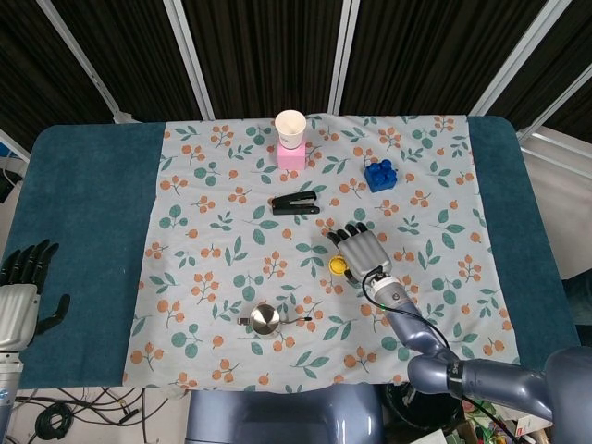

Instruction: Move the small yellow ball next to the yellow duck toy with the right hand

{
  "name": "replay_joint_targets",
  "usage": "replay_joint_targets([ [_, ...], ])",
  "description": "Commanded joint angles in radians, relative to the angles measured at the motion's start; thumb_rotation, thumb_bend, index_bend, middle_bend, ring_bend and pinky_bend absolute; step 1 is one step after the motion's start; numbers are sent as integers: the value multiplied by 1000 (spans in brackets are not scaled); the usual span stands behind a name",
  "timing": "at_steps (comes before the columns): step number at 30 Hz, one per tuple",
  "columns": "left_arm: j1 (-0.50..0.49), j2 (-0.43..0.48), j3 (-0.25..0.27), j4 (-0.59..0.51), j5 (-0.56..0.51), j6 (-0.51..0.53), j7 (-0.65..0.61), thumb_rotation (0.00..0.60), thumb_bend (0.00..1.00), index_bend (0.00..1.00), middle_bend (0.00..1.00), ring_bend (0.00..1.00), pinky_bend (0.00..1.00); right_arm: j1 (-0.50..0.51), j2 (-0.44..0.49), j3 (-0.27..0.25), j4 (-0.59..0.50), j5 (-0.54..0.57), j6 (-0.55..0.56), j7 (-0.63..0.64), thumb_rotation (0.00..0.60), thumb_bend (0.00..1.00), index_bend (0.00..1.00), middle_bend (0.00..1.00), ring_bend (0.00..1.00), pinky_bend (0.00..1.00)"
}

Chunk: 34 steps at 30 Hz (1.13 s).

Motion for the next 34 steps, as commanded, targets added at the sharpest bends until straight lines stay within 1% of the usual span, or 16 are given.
replay_joint_targets([
  [1,1,0,0,0,0,1,-1,600,411,0,21,0,0,-48,113,17,-125,-70,88,44,600,197,156,87,110,156],
  [6,2,0,1,-2,2,4,3,600,411,0,21,0,0,-136,288,16,-272,-150,172,136,600,195,120,61,95,156],
  [9,3,-2,2,-1,0,3,8,600,411,0,21,0,0,-223,401,-5,-349,-233,258,218,600,194,102,61,95,156],
  [11,3,-3,2,0,1,4,11,600,411,0,21,0,0,-270,440,-25,-358,-291,312,254,600,190,94,61,93,156],
  [13,3,-5,2,0,2,7,15,600,411,0,21,0,0,-333,471,-59,-348,-362,392,288,600,181,92,59,89,156],
  [15,4,-6,1,-1,3,11,18,600,411,0,21,0,0,-396,485,-93,-331,-419,467,326,600,171,90,56,81,156],
  [20,10,-7,-2,-2,6,27,21,600,411,0,21,0,0,-514,493,-157,-278,-481,584,392,600,166,87,40,65,156],
  [23,13,-7,-3,-3,9,37,24,600,411,0,21,0,0,-578,478,-189,-227,-509,643,429,600,165,87,40,63,156],
  [26,16,-7,-1,-4,15,43,26,600,411,0,21,0,0,-640,440,-210,-153,-530,705,469,600,165,87,40,64,156],
  [30,17,-7,0,-1,25,50,26,600,411,0,21,0,0,-692,394,-234,-73,-548,733,531,600,164,79,37,64,156],
  [34,16,-7,0,2,25,47,24,600,411,0,21,0,0,-694,383,-240,-30,-551,704,525,600,163,67,34,63,156],
])
